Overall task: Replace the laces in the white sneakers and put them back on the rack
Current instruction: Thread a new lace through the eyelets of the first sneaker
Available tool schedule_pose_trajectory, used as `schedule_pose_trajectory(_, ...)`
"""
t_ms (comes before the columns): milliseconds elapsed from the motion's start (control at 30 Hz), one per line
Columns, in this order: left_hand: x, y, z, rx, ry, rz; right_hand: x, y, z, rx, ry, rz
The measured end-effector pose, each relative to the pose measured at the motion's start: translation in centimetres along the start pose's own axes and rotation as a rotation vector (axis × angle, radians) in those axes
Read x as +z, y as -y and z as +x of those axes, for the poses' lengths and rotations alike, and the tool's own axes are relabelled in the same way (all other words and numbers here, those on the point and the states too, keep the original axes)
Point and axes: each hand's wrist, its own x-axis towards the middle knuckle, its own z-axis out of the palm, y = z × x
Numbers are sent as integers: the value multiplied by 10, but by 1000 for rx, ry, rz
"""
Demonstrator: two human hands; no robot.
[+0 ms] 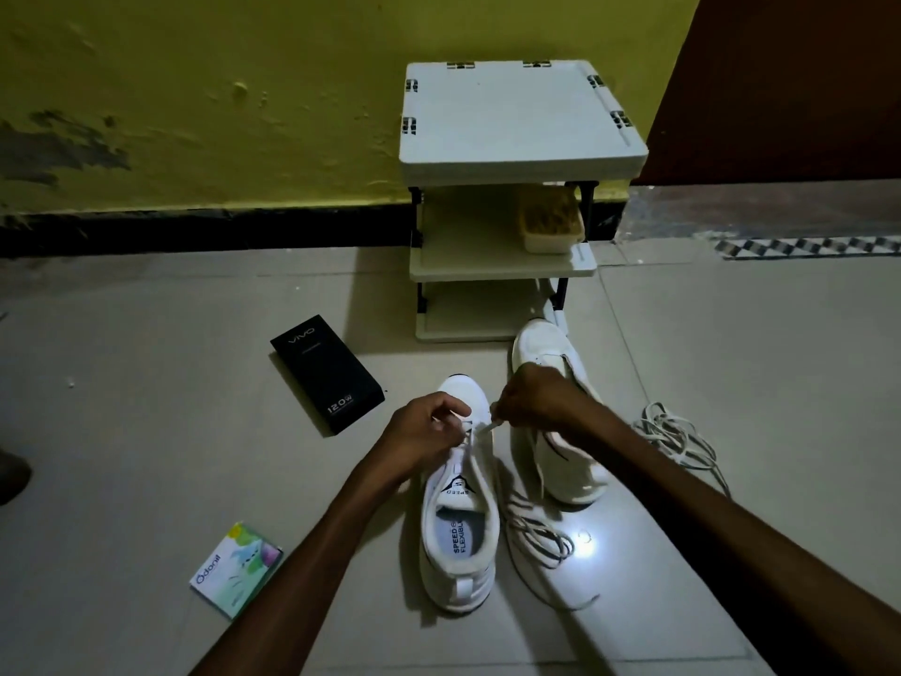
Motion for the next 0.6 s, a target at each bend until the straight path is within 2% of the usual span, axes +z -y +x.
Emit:
schedule_pose_trajectory(100, 4, -16, -1, 116, 38, 152, -35, 17, -28, -80, -44, 157)
schedule_pose_trajectory(167, 9, -28, 0, 174, -13, 179, -50, 24, -45, -119, -88, 253)
schedule_pose_trajectory(233, 10, -41, 2, 192, -136, 44, -56, 23, -52, -143, -170, 235)
schedule_pose_trajectory(300, 1, -56, 4, 211, -290, -109, -55, 20, -58, -129, -198, 119)
schedule_pose_trajectory(367, -11, -68, 7, 212, -384, -231, -48, 13, -63, -94, -97, 38)
schedule_pose_trajectory(467, -22, -82, 11, 146, -442, -403, -29, 0, -64, -69, 120, -21)
schedule_pose_trajectory(600, -19, -81, 12, 45, -412, -522, -11, -11, -55, -43, 226, -332)
